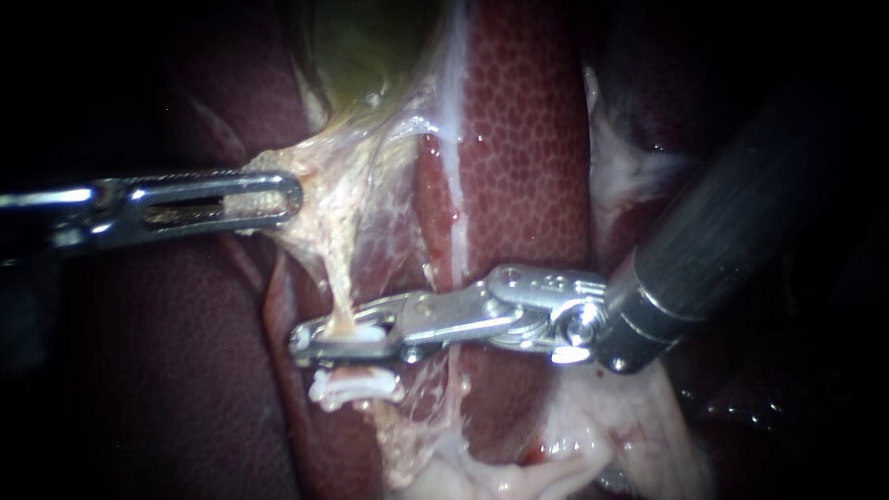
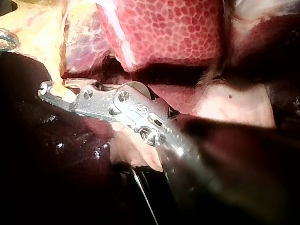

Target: Going back third clip left tube

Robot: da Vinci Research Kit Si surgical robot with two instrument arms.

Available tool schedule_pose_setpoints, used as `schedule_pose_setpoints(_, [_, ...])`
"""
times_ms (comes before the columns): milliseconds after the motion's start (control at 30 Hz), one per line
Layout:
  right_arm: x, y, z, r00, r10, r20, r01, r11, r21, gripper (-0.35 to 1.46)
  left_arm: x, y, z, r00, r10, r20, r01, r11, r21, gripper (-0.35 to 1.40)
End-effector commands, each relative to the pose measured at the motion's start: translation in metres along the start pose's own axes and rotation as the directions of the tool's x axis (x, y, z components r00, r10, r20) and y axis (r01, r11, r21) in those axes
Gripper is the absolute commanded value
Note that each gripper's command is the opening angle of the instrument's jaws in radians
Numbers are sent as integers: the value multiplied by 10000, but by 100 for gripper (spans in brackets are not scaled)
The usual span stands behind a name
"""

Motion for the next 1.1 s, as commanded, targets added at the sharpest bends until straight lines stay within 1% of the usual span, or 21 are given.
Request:
schedule_pose_setpoints(33, [0,0,0,10000,4,-4,-4,10000,-4,-35,0,0,0,10000,-2,1,2,10000,-1,-35])
schedule_pose_setpoints(333, [3,1,0,10000,23,-10,-23,10000,21,-35,0,-1,0,10000,-3,2,3,10000,-4,-35])
schedule_pose_setpoints(433, [9,4,1,9999,54,-100,-58,9991,-426,27,0,-1,0,10000,-4,3,4,10000,-7,-35])
schedule_pose_setpoints(467, [12,6,3,9999,77,-127,-83,9986,-516,43,0,-1,0,10000,-3,3,3,10000,-7,-35])
schedule_pose_setpoints(533, [16,9,4,9999,-20,-161,8,9974,-720,53,0,-2,-1,10000,-4,5,4,10000,-9,-35])
schedule_pose_setpoints(667, [17,11,2,9994,-219,-279,181,9911,-1316,60,0,-2,-1,10000,-5,4,5,10000,-9,-35])
schedule_pose_setpoints(933, [10,13,-26,9991,-346,-247,311,9911,-1297,60,0,-2,-2,10000,-5,1,5,10000,-5,-35])
schedule_pose_setpoints(1100, [8,4,-60,9984,-519,-209,488,9905,-1283,60,0,-2,-3,10000,-7,-5,7,10000,5,-35])
